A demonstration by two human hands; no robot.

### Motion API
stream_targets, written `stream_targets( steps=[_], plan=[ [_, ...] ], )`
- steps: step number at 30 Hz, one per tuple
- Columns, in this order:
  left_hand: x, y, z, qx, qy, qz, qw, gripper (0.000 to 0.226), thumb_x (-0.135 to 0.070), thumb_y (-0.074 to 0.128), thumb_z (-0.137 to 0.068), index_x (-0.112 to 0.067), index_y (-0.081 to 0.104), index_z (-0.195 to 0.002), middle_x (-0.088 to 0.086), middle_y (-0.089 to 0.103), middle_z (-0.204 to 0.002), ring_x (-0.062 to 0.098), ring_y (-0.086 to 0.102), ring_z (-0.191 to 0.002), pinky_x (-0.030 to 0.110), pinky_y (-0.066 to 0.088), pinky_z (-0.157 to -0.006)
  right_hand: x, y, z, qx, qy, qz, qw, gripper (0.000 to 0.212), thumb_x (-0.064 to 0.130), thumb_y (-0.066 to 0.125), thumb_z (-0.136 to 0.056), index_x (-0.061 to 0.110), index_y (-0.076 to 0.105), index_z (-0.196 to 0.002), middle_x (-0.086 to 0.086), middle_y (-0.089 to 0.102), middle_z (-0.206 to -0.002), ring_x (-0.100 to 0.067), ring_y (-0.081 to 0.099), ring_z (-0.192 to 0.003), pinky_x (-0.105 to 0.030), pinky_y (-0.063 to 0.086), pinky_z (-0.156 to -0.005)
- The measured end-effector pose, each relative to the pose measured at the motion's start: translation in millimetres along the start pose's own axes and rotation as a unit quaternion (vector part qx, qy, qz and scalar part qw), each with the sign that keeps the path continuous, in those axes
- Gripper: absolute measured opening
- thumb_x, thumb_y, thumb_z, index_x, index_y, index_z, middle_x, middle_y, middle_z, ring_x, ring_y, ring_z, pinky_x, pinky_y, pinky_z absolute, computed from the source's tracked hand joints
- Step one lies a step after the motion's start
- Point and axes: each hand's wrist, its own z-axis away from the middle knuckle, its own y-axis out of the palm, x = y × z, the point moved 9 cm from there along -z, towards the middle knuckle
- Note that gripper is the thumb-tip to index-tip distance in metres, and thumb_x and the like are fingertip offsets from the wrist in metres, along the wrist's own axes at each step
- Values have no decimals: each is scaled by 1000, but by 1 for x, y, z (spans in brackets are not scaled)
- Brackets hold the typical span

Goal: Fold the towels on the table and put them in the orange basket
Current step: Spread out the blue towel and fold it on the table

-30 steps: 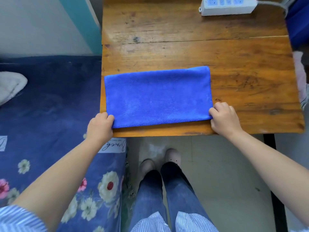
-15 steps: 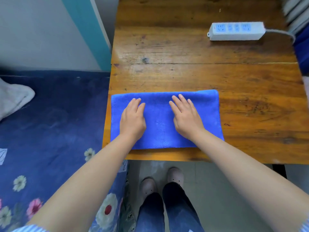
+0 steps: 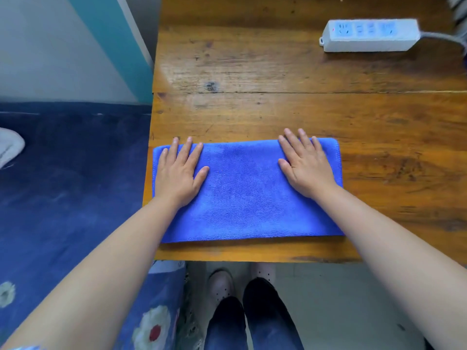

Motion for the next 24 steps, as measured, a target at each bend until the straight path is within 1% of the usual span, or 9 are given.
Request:
stream_targets(
  steps=[3, 6, 8, 10, 12, 15, 19, 22, 24],
  plan=[
    [21, -4, -1, -2, -60, 1, 998, 57, -42, 34, -95, -20, 22, -146, 4, 15, -156, 28, 6, -144, 45, 4, -113, -38, -6, 7, -2, 66, -23, 998, 54, 31, 34, -97, 15, 16, -145, -2, 11, -156, -21, 4, -144, -34, -2, -114],
    [41, -8, 2, 11, -134, 26, 991, 57, -42, 29, -96, -18, 18, -146, 4, 11, -156, 27, 2, -144, 52, 7, -113, -72, -12, 19, -1, 147, -64, 987, 54, 29, 32, -97, 11, 15, -145, -6, 7, -156, -24, 2, -144, -39, 2, -115],
    [39, -15, 4, 12, -141, -6, 990, 59, -41, 29, -96, -15, 16, -146, 7, 8, -156, 27, 0, -144, 51, 7, -113, -86, -21, 33, -21, 192, -85, 977, 55, 28, 32, -97, 7, 15, -145, -9, 8, -155, -25, 3, -144, -41, 3, -115],
    [17, -25, 6, -11, -91, -26, 995, 60, -38, 35, -95, -10, 18, -146, 11, 9, -156, 27, 1, -144, 49, 6, -113, -86, -31, 53, -60, 215, -95, 970, 56, 25, 39, -95, 2, 20, -143, -14, 16, -154, -27, 9, -143, -43, 7, -115],
    [-24, -27, 11, -14, 5, -4, 1000, 59, -33, 41, -95, -8, 21, -145, 11, 12, -155, 28, 3, -145, 45, 5, -115, -76, -36, 80, -89, 240, -104, 961, 57, 22, 50, -90, -1, 29, -138, -18, 32, -146, -31, 22, -138, -44, 17, -111],
    [-84, -13, 27, 21, 121, 15, 992, 58, -33, 41, -95, -9, 23, -144, 9, 13, -155, 27, 5, -145, 40, 3, -116, -58, -20, 117, -60, 295, -113, 947, 60, 28, 58, -85, 2, 36, -135, -17, 48, -131, -33, 37, -124, -44, 28, -98],
    [-107, 17, 36, 71, 113, -13, 991, 61, -42, 33, -95, -16, 13, -147, 3, 2, -157, 21, -3, -145, 39, -2, -115, -46, 7, 151, -2, 365, -97, 926, 59, 35, 58, -85, 6, 37, -133, -16, 52, -122, -32, 42, -115, -41, 27, -90],
    [-107, 24, 38, 75, 96, -41, 992, 62, -45, 30, -95, -18, 10, -148, 2, 0, -157, 20, -3, -145, 41, 0, -115, -48, 15, 163, -5, 410, -116, 905, 43, 35, 57, -86, 5, 49, -116, -15, 56, -112, -32, 45, -110, -39, 26, -87],
    [-108, 19, 37, 72, 98, -50, 991, 61, -45, 32, -95, -17, 15, -147, 3, 5, -157, 20, 3, -145, 41, 6, -113, -51, 18, 162, -7, 429, -151, 891, 35, 33, 57, -86, 4, 53, -105, -14, 60, -108, -31, 46, -108, -38, 26, -86]
  ],
)
